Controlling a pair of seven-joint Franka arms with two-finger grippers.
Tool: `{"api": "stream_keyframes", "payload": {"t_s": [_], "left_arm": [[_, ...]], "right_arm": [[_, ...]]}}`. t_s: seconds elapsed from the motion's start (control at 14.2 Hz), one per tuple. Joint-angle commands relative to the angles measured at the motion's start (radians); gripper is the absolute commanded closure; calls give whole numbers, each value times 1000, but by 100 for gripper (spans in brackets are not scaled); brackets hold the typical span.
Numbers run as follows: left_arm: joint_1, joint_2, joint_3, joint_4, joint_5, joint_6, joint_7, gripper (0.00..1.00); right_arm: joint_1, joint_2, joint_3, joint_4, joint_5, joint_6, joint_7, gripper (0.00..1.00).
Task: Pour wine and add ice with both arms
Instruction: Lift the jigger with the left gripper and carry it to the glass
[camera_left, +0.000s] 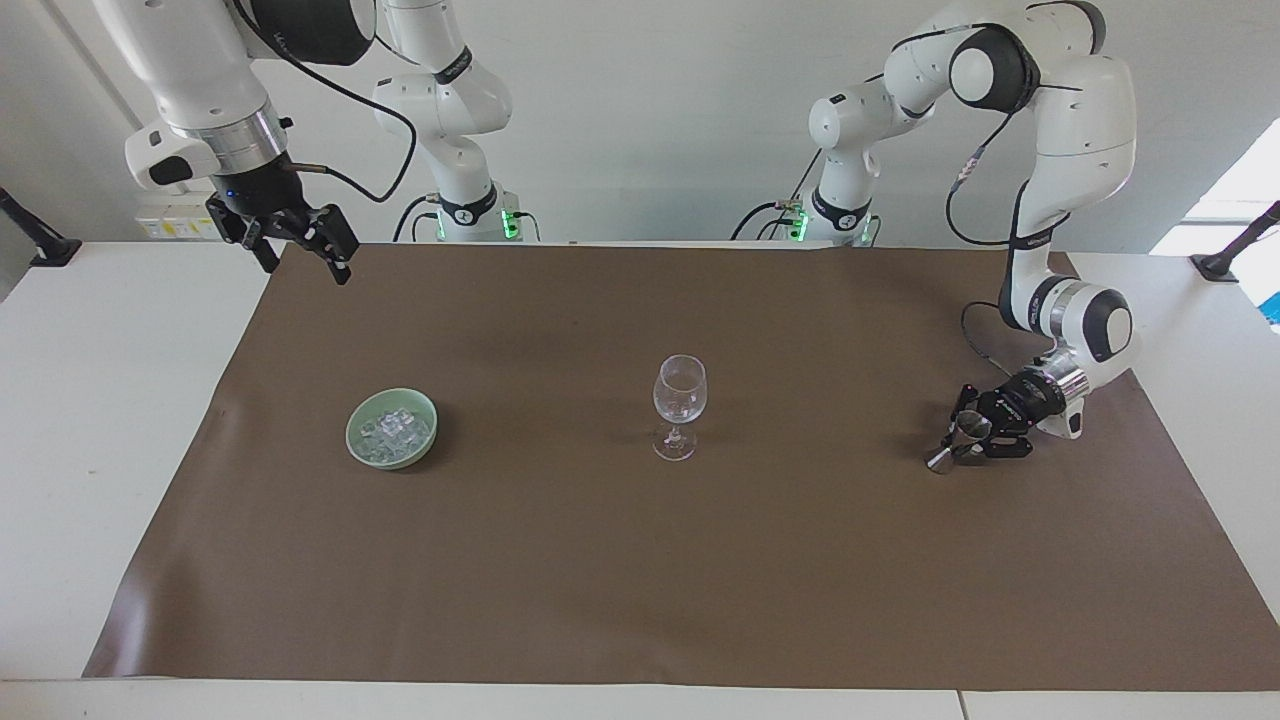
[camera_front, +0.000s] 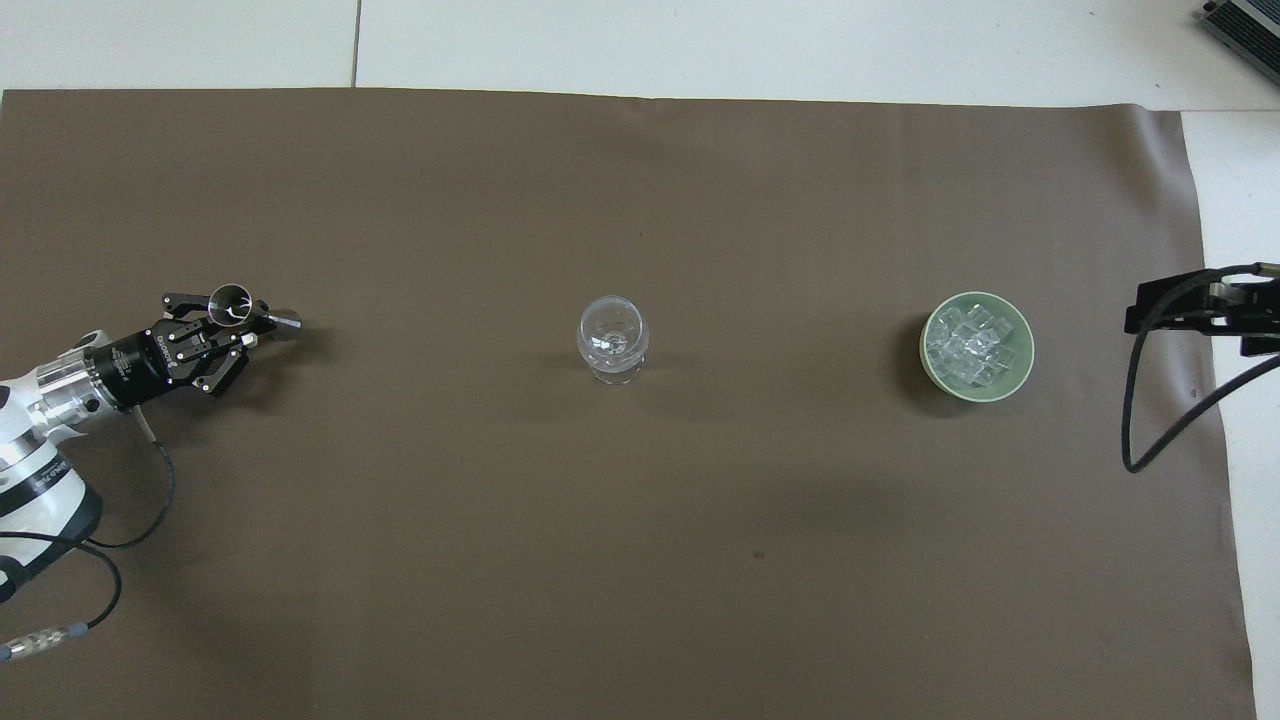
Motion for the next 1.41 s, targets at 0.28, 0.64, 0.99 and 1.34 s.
{"api": "stream_keyframes", "payload": {"t_s": [0.28,0.64,0.99,1.34], "left_arm": [[-48,-82,7,4,-17,10,-89,100],[-120,-171,8,-3,-12,32,-209,100],[-179,-233,8,0,-11,67,-306,100],[-262,-288,8,7,-8,153,-358,100]], "right_arm": [[-22,-24,15,-23,19,-10,-17,0],[-22,-24,15,-23,19,-10,-17,0],[-22,-24,15,-23,19,-8,-17,0],[-22,-24,15,-23,19,-10,-17,0]]}}
